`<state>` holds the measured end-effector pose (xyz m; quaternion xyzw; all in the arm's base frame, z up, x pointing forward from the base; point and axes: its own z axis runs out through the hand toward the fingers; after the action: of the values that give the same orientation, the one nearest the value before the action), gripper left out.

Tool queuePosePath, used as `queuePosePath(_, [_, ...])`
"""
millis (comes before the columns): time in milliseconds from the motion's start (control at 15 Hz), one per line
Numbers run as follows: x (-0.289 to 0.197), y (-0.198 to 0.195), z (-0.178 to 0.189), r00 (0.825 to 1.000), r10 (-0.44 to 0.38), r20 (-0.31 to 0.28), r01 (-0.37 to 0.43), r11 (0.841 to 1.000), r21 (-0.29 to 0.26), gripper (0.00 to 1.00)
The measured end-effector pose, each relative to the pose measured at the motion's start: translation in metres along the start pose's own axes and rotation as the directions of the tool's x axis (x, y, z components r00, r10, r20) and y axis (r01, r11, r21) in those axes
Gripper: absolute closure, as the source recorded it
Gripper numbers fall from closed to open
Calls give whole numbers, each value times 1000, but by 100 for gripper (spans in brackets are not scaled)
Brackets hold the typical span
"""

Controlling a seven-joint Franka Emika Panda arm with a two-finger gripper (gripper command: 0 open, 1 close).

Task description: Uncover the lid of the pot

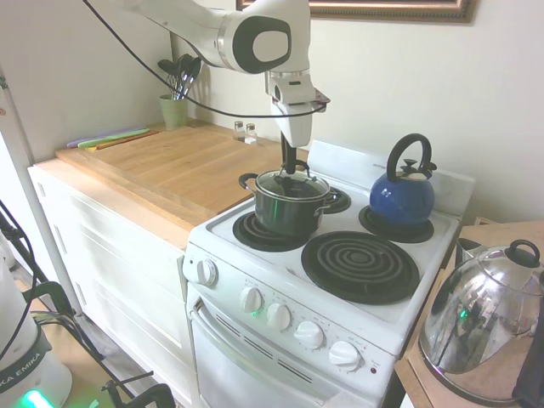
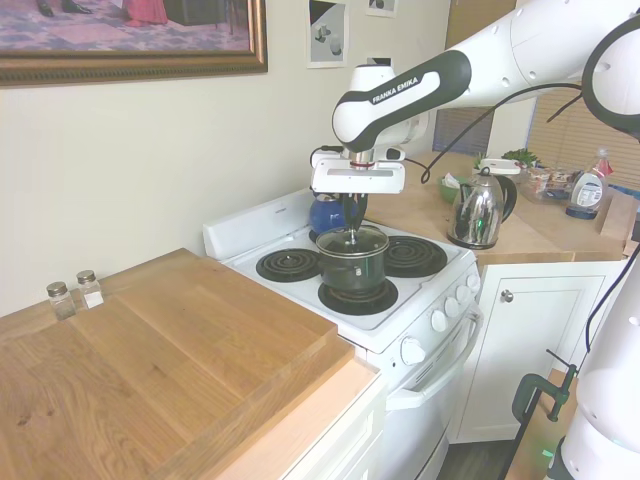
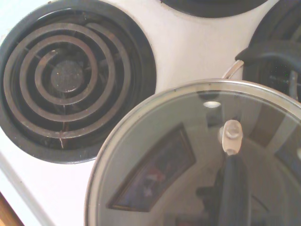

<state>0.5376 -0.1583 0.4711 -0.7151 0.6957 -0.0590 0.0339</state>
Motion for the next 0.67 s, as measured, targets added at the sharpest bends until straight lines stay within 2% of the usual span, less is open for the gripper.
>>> queuePosePath(200, [1, 2, -6, 1000, -6, -3, 6, 1000, 10, 100])
queuePosePath(400, [-1, 15, -31, 1000, -12, -19, 13, 999, 45, 100])
queuePosePath(667, [-31, 41, -71, 994, -66, -82, 73, 993, 89, 100])
